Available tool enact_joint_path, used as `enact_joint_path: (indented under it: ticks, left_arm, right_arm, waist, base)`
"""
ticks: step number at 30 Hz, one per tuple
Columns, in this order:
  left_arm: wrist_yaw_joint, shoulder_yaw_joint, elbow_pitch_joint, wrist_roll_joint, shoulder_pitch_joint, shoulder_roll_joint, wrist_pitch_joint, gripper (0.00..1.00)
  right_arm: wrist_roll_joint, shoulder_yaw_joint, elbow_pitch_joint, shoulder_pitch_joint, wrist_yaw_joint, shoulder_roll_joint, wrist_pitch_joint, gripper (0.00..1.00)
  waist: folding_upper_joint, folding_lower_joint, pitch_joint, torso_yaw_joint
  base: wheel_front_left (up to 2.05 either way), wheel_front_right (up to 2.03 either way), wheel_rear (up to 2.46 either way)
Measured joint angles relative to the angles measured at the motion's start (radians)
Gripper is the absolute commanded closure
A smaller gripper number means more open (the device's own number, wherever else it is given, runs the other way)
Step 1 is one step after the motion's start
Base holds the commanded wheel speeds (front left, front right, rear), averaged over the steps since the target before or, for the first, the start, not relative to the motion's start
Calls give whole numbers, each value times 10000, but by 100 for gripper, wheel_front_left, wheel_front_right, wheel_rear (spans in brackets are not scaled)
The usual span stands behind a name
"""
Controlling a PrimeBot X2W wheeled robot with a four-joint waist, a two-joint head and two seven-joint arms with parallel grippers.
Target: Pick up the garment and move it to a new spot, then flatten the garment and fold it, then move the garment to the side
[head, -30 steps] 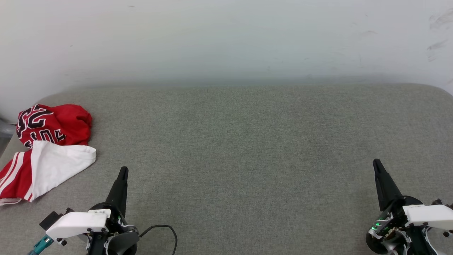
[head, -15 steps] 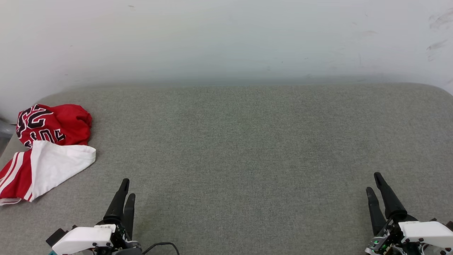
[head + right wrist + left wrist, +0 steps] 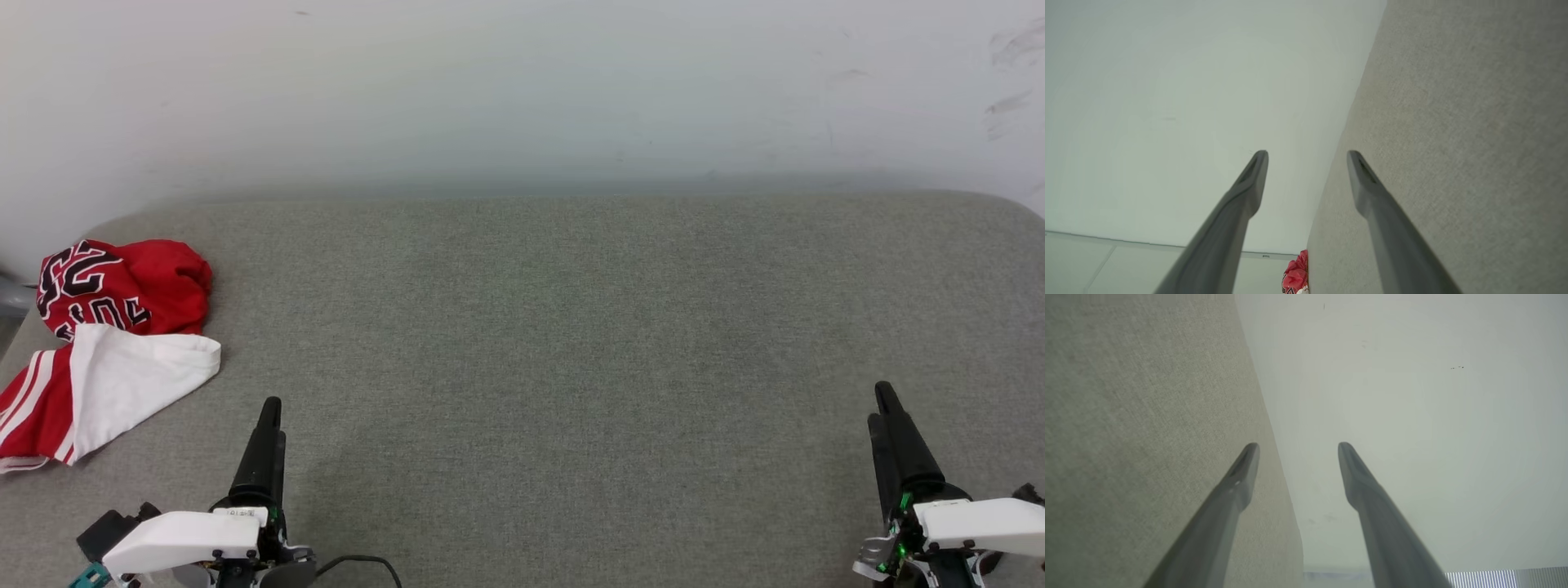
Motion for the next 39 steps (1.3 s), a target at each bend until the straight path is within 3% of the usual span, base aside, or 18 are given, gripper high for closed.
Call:
enact_joint_path:
  ticks: [22,39]
  left_arm:
    - [1195,-527,-1210,4299,99,4,-869,0]
    - [1647,-961,-1607,6972,192,13,-1413,0]
  right_arm:
    - [-4734,211,-1252,155,0,2,-886,0]
    - [-7463,456,-1584,342,0,2,-1417,0]
  waist:
    - [0,0,24,56]
    - [0,0,49,78]
  base:
    - [0,0,0]
    - [0,0,0]
